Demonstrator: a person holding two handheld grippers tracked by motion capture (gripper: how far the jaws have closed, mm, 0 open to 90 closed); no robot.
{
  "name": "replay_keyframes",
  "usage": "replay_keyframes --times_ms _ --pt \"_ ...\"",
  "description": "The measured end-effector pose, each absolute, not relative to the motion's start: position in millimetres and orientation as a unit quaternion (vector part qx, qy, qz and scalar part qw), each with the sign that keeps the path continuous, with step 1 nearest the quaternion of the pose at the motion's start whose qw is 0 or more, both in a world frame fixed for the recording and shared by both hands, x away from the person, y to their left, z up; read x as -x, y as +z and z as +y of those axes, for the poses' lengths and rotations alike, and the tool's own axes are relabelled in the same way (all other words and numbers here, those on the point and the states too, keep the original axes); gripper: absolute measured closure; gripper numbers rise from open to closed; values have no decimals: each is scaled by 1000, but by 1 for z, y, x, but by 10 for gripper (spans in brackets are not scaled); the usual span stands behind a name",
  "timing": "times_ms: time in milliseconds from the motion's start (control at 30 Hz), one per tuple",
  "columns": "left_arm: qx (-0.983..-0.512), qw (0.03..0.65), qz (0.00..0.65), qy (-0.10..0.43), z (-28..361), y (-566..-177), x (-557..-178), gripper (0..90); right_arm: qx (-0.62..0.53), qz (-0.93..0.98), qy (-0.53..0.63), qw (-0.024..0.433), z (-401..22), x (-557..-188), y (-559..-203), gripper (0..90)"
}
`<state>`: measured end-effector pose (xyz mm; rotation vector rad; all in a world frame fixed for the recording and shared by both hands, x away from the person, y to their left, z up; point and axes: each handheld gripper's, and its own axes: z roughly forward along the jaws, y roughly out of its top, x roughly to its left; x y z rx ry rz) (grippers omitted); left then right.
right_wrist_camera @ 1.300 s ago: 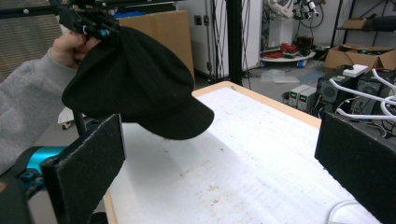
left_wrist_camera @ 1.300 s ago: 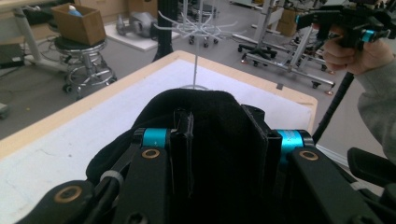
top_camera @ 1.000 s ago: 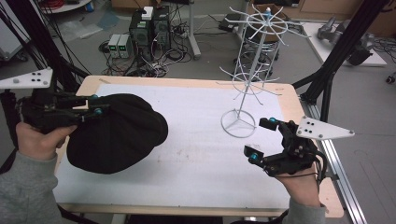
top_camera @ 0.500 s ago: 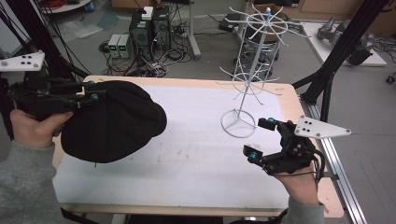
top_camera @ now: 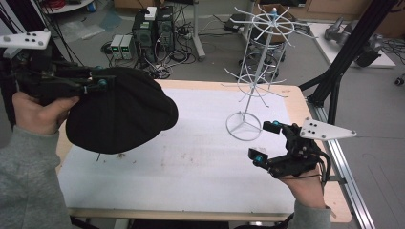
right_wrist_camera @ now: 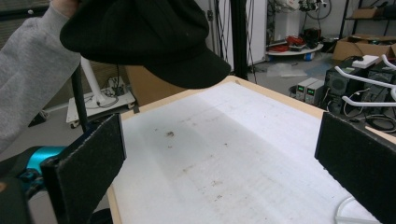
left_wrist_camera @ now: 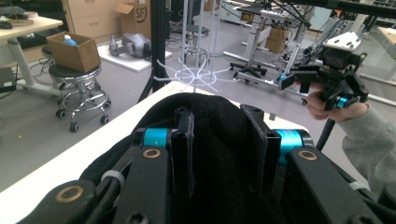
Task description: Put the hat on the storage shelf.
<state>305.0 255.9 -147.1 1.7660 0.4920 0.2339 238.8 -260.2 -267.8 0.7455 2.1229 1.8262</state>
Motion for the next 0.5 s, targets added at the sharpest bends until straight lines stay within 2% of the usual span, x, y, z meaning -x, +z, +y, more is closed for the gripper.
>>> replay_keyframes --times_ms 500 --pt "-761 611 189 108 216 -81 -322 668 -268 727 622 112 -265 -241 -275 8"
